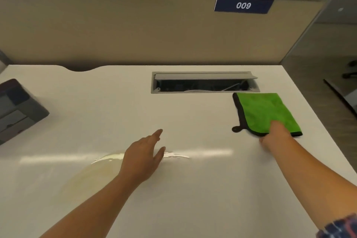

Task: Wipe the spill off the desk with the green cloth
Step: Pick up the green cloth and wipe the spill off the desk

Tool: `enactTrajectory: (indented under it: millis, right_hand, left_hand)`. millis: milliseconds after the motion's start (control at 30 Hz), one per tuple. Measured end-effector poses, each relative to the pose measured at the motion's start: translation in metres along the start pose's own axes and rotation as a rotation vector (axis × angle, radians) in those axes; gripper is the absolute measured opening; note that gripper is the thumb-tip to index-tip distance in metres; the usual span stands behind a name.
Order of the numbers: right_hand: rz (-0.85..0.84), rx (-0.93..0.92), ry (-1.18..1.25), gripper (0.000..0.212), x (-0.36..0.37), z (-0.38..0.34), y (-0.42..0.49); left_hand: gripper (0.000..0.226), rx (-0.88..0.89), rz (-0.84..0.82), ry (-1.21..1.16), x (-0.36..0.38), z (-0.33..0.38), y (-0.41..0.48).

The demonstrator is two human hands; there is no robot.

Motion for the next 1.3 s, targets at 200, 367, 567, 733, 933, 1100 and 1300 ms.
enactTrajectory:
  millis: [200, 367, 567, 733, 933, 1100, 1300]
  right_hand:
    - [0.053, 0.206, 0.118, 0.042, 0.027, -0.032, -0.02]
    - [-0.105, -0.004, 0.14, 0.034, 0.031, -0.037, -0.021]
    - [-0.22, -0.196, 0.159, 0.047, 0.022, -0.033, -0.065]
    - [-0.422, -0.187, 0.028, 0.013, 0.004, 0.022, -0.143]
    - [-0.691, -0.029, -0.162, 0.025, -0.018, 0.124, -0.255]
    - [-0.851, 0.124, -0.376, 0.039, -0.033, 0.215, -0.306]
    - [-0.835, 0.082, -0.63, 0.039, -0.027, 0.312, -0.314]
  left_hand:
    - [0.055, -0.162, 0.121, -0.218, 0.001, 0.03, -0.005]
    - [0.048, -0.265, 0.174, -0.337, 0.004, 0.04, -0.009]
    - [0.042, -0.31, 0.231, -0.519, 0.004, 0.058, -0.018]
    - [0.042, -0.398, 0.192, -0.773, -0.017, 0.064, -0.03]
    - [0.035, -0.825, 0.016, -1.085, -0.048, 0.044, -0.074]
    - [0.044, -0.985, -0.224, -1.391, -0.06, 0.015, -0.151]
    - [0.024, -0.913, 0.148, -1.314, -0.083, -0.047, -0.234]
Point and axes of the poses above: each hand's wrist, its own y-axis towards the middle knuckle, its own x-axis out of the palm, z = x × y, the point moved 2 cm from there along y, towards the middle knuckle, and after that the axes turned 10 degrees about x, right-handed, at the moved point
